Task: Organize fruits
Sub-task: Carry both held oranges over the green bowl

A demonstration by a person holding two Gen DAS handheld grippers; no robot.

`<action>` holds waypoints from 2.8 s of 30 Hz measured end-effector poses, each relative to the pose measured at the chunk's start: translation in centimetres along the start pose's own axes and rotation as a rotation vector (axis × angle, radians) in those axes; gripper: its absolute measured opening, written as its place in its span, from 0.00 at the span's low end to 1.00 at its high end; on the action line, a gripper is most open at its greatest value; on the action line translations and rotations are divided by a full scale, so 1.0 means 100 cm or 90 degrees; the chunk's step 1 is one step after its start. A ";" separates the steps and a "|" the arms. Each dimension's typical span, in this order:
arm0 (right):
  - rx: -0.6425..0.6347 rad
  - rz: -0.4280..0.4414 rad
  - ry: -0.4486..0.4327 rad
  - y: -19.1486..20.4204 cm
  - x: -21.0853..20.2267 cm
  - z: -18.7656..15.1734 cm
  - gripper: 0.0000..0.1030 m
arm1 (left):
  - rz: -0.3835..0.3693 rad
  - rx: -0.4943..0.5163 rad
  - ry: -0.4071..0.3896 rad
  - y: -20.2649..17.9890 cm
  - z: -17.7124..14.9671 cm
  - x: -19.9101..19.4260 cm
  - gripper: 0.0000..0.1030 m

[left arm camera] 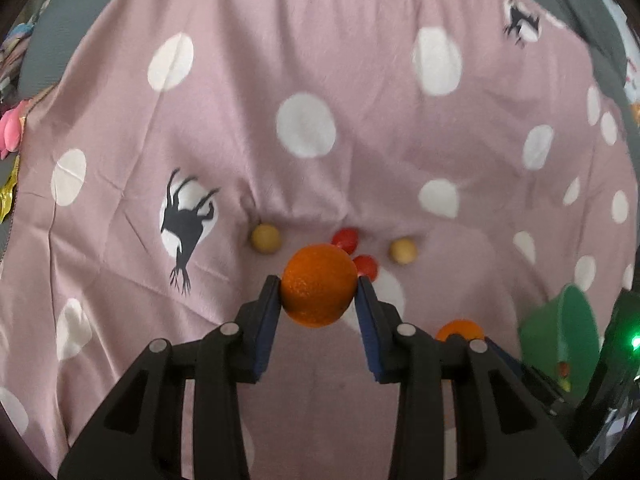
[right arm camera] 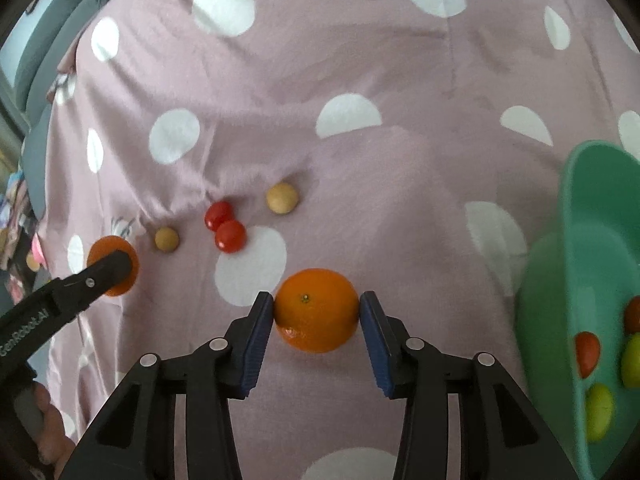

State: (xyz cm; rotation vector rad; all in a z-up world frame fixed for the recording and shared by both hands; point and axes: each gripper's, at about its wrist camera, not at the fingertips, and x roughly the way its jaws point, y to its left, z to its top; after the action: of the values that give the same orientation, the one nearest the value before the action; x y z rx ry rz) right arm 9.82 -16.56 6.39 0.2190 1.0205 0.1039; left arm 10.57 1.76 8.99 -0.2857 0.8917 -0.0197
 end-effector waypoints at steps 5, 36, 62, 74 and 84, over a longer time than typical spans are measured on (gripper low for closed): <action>0.014 0.011 -0.044 -0.004 -0.025 0.002 0.43 | -0.026 0.009 -0.009 -0.010 -0.005 -0.017 0.36; 0.148 -0.048 -0.205 -0.085 -0.120 0.005 0.44 | -0.205 0.209 -0.006 -0.136 -0.046 -0.051 0.37; 0.252 -0.112 -0.203 -0.144 -0.131 -0.007 0.44 | -0.260 0.260 0.056 -0.191 -0.071 -0.021 0.37; 0.270 -0.123 -0.185 -0.160 -0.126 -0.009 0.44 | -0.278 0.285 0.074 -0.209 -0.083 -0.014 0.37; 0.288 -0.128 -0.167 -0.169 -0.122 -0.012 0.44 | -0.287 0.292 0.092 -0.214 -0.089 -0.009 0.37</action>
State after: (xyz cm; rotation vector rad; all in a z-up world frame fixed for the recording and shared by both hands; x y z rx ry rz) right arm 2.16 -35.11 12.02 0.5246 0.7878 -0.3351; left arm 5.32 -20.78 9.77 -0.0502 0.9243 -0.6603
